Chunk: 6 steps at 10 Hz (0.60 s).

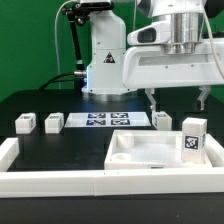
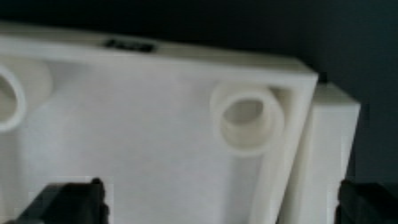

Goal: Assemble square table

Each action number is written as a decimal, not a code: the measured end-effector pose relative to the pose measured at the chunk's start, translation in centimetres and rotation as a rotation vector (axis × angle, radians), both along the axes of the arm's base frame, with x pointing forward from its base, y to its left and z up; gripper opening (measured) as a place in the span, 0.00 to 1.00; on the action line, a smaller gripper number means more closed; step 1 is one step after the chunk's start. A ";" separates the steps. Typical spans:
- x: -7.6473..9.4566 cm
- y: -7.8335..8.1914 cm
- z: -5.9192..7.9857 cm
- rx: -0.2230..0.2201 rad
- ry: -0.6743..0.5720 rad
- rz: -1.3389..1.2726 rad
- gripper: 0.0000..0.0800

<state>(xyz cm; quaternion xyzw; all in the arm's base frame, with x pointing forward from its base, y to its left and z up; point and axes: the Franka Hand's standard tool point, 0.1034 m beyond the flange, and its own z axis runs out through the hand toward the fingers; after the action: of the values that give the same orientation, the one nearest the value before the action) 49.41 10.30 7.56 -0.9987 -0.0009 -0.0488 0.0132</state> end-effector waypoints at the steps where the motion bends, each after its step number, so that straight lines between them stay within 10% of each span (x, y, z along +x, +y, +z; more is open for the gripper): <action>1: -0.4 0.0 -0.1 0.000 0.005 0.000 0.81; 6: -2.6 -0.1 -0.8 -0.005 0.022 0.008 0.81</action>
Offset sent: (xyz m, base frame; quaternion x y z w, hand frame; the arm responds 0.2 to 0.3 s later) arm -0.0300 0.0000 0.0000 0.0000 0.0000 0.0000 1.0000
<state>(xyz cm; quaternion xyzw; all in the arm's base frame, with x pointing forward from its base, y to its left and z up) 46.82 10.15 6.73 -0.9992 -0.0047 -0.0379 0.0108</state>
